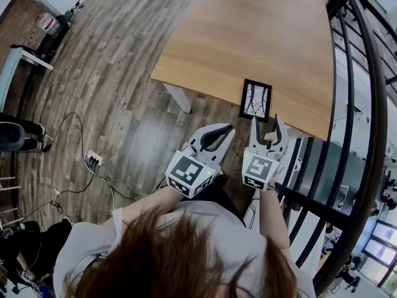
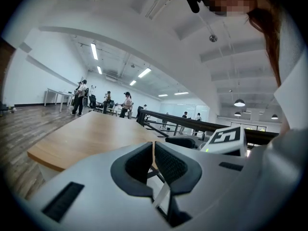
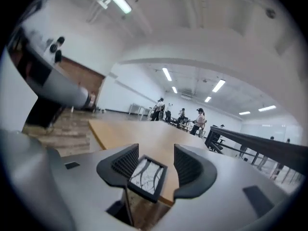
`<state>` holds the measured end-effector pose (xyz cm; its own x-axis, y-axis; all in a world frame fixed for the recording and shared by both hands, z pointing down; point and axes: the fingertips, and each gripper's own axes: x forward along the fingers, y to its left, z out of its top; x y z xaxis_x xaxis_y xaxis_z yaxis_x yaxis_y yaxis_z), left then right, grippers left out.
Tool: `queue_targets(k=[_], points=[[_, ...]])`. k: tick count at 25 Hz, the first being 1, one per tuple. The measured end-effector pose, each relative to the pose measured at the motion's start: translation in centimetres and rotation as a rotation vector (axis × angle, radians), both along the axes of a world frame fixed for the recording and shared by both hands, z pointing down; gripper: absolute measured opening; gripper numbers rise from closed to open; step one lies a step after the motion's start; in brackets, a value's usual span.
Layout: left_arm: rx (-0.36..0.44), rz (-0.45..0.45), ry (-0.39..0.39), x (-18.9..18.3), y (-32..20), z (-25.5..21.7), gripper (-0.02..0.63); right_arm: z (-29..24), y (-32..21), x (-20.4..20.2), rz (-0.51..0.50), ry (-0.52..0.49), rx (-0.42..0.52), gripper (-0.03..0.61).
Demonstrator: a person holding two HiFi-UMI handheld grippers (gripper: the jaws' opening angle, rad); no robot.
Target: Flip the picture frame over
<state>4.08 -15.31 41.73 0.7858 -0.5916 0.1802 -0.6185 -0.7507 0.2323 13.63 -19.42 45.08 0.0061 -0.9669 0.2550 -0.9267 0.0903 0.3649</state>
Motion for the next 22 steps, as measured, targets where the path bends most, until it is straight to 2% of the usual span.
queue_targets(k=[2, 5, 7, 10, 13, 15, 22], points=[[0.028, 0.001, 0.008, 0.3, -0.3, -1.1, 0.020, -3.8, -0.1, 0.1, 0.041, -0.094, 0.075, 0.236], [0.065, 0.004, 0.039, 0.9, -0.6, -2.9, 0.020, -8.5, 0.4, 0.3, 0.085, -0.232, 0.197, 0.154], [0.090, 0.018, 0.060, 1.5, -0.4, -4.1, 0.020, -10.6, 1.4, 0.2, 0.057, -0.316, 0.258, 0.088], [0.112, 0.061, 0.085, 2.8, 0.7, -5.8, 0.020, -12.3, 3.0, 0.1, -0.017, -0.399, 0.312, 0.071], [0.162, 0.093, 0.098, 3.6, 1.7, -7.4, 0.020, -11.9, 4.2, 0.1, -0.050, -0.521, 0.303, 0.033], [0.188, 0.101, 0.100, 3.8, 1.9, -8.0, 0.020, -11.8, 4.7, -0.1, -0.065, -0.539, 0.292, 0.023], [0.216, 0.097, 0.098, 4.0, 2.2, -8.7, 0.020, -11.3, 6.2, -1.6, -0.115, -0.431, 0.227, 0.016]])
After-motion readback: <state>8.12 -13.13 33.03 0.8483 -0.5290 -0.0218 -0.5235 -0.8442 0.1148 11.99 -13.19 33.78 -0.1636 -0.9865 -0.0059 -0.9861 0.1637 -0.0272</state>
